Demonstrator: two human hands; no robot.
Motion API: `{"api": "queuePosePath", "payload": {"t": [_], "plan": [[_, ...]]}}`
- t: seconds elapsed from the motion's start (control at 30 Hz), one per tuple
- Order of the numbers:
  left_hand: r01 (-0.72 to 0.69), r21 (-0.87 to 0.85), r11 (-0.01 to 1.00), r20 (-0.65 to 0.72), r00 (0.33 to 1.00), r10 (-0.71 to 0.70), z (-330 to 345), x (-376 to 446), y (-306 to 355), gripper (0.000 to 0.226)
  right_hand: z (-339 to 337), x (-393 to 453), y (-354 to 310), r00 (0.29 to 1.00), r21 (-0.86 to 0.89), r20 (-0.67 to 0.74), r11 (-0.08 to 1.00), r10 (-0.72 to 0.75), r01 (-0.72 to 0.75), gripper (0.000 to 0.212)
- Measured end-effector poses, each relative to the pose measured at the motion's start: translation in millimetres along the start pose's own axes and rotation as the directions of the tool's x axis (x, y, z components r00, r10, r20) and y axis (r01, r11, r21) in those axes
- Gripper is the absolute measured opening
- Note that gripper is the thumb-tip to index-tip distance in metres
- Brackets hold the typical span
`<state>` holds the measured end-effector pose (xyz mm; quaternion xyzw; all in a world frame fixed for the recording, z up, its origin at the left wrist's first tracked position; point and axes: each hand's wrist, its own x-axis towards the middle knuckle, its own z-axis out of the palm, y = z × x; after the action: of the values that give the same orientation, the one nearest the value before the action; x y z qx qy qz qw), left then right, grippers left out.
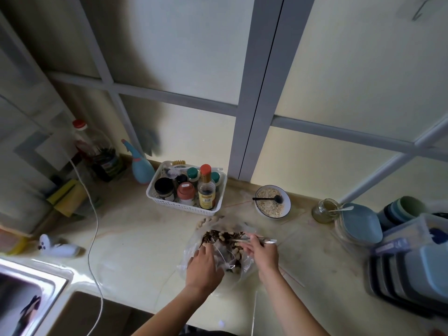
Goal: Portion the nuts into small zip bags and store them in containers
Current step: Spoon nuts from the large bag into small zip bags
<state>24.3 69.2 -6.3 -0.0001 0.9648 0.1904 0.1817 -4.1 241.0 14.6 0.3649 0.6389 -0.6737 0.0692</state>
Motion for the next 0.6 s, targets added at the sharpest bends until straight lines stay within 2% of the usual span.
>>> {"api": "queuePosePath", "payload": {"t": [0.1, 0.23, 0.4, 0.6], "plan": [[0.011, -0.017, 1.0, -0.019, 1.0, -0.012, -2, 1, 0, 0.049, -6, -5, -5, 0.997, -0.119, -0.018, 0.99, -0.077, 0.075, 0.018], [0.018, -0.054, 0.998, -0.022, 1.0, -0.019, -1, 4, -5, 0.057, -21, -10, -24, 0.971, -0.383, -0.018, 0.899, -0.237, 0.213, 0.031], [0.038, -0.06, 0.997, -0.007, 0.999, -0.038, 1, 11, -3, 0.071, -42, -5, -41, 0.963, -0.447, -0.021, 0.864, -0.27, 0.232, 0.036], [0.051, -0.023, 0.998, 0.0, 0.999, -0.051, 2, 16, 4, 0.055, -59, -12, -55, 0.962, -0.383, -0.029, 0.892, -0.272, 0.24, 0.03]]}}
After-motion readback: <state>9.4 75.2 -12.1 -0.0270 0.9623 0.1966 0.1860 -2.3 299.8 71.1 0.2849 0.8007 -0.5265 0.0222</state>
